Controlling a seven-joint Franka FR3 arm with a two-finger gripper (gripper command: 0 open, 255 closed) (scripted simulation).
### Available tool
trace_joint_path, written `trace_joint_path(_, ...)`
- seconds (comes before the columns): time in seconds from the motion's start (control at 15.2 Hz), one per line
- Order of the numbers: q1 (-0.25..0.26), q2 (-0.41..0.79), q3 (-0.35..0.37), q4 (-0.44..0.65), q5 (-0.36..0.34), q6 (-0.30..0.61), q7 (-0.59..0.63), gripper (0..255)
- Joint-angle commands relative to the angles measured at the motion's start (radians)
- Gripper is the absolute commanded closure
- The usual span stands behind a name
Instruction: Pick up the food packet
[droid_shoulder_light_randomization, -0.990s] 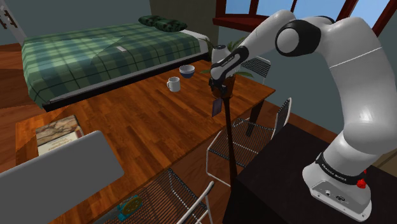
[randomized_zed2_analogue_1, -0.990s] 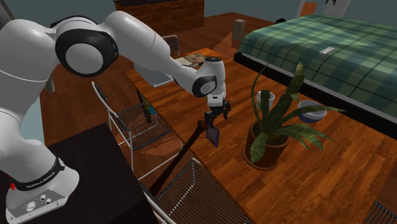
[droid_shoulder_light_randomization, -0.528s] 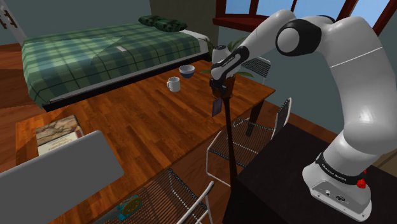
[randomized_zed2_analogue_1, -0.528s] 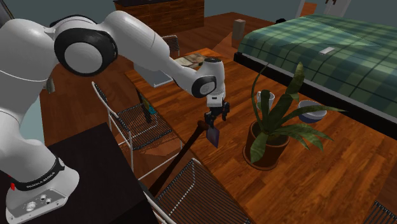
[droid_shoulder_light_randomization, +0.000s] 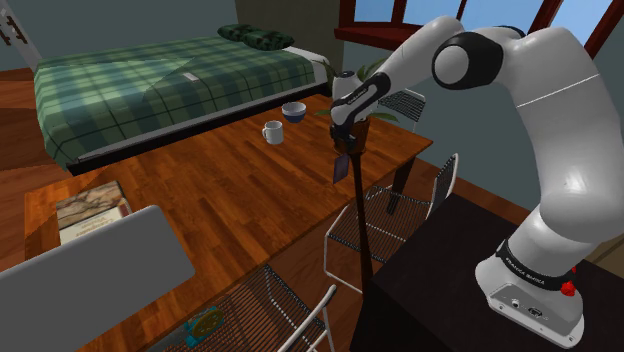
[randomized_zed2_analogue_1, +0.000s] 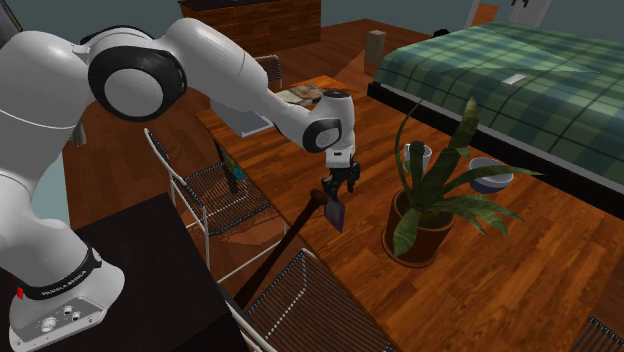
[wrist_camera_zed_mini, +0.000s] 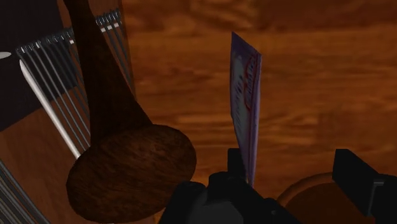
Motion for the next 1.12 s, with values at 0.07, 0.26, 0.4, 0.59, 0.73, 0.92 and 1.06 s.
trace_joint_path(0.07, -0.001, 0.036, 0.001, -0.008, 0.001, -0.009, -0.003, 255)
trace_joint_path(0.26, -0.002, 0.005, 0.003, -0.019, 0.002, -0.03, -0.007, 255)
trace_joint_path(0.4, -0.002, -0.015, 0.004, -0.024, 0.003, -0.044, -0.009, 255)
trace_joint_path(0.59, -0.003, -0.045, 0.005, -0.03, 0.005, -0.067, -0.013, 255)
trace_joint_path(0.73, -0.003, -0.064, 0.006, -0.033, 0.007, -0.083, -0.016, 255)
trace_joint_path(0.92, -0.004, -0.091, 0.008, -0.037, 0.009, -0.107, -0.02, 255)
trace_joint_path(1.06, -0.004, -0.092, 0.008, -0.036, 0.009, -0.109, -0.02, 255)
